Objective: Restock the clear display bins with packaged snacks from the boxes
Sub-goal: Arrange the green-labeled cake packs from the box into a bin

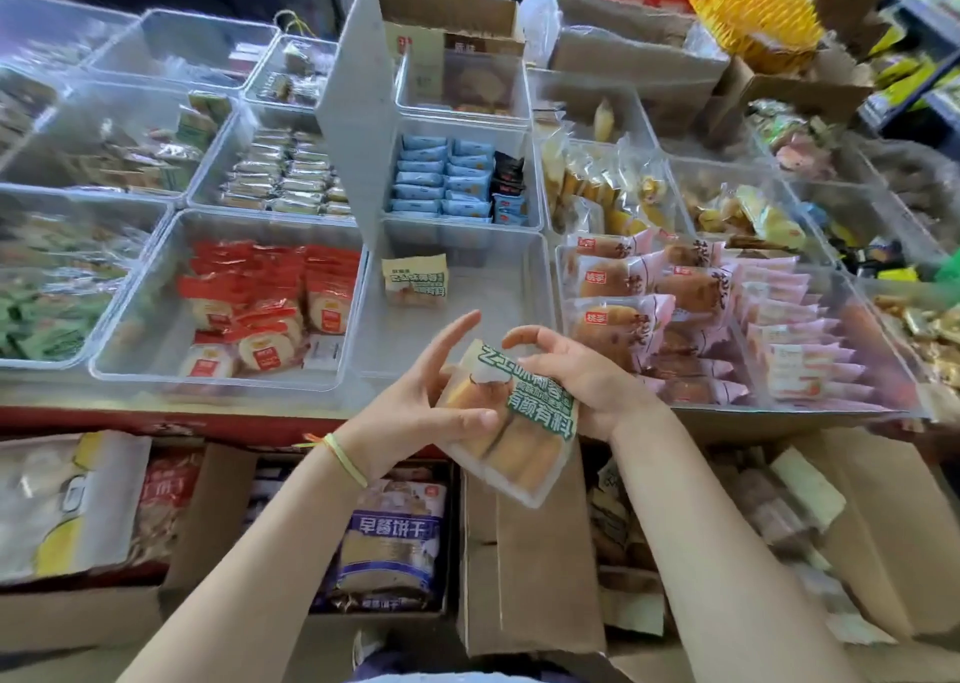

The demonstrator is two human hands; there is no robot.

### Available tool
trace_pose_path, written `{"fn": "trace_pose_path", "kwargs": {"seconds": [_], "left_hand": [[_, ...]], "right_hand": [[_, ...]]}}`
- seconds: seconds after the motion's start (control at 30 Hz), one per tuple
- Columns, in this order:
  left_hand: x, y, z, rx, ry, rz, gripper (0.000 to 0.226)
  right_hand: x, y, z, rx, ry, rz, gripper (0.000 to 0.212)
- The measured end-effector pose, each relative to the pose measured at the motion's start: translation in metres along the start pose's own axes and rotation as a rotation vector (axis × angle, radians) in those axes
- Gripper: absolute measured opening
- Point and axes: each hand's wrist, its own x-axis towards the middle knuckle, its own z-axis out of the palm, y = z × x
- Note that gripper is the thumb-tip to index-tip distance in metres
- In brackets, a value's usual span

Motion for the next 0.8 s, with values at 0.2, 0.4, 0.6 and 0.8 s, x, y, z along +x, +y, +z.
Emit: {"fn": "trace_pose_path", "kwargs": {"seconds": [0.2,0.4,0.6,0.8], "left_hand": [[-0.01,0.008,-0.07,0.099,0.03,-0.016,0.078],[0.018,-0.003,-0.113,0.002,0.208,-0.025,0.075],[0.071,-0.023,-0.145,0.003,0.282,-0.087,0.079],[0.11,-0.041,-0.172,0.734,0.434,0.057,0.081]], "right_hand": [[0.053,-0.004,0.053,-0.159,0.0,0.165,0.019],[0.08,-0.003,0.063,-0.463,0.202,-0.046,0.031],[0.108,-0.002,0.044,-0.533,-0.011,0.115,0.069],[0.171,0.01,0.024,-0.631,0.12,0.024,0.07]]}}
